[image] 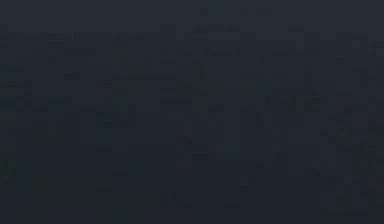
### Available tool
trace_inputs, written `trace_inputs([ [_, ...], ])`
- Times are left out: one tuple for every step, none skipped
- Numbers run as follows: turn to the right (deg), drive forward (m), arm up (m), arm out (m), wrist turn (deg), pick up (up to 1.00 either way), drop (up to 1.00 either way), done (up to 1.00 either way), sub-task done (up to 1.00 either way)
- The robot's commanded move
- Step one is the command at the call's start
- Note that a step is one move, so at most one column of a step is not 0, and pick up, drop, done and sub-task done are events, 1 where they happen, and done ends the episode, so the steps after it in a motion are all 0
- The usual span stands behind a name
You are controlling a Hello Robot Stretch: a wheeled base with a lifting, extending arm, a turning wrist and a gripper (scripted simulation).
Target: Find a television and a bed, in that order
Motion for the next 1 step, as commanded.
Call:
trace_inputs([
  [45.0, 0.00, 0.00, 0.00, 0.0, 0.00, 0.00, 0.00, 0.00],
])
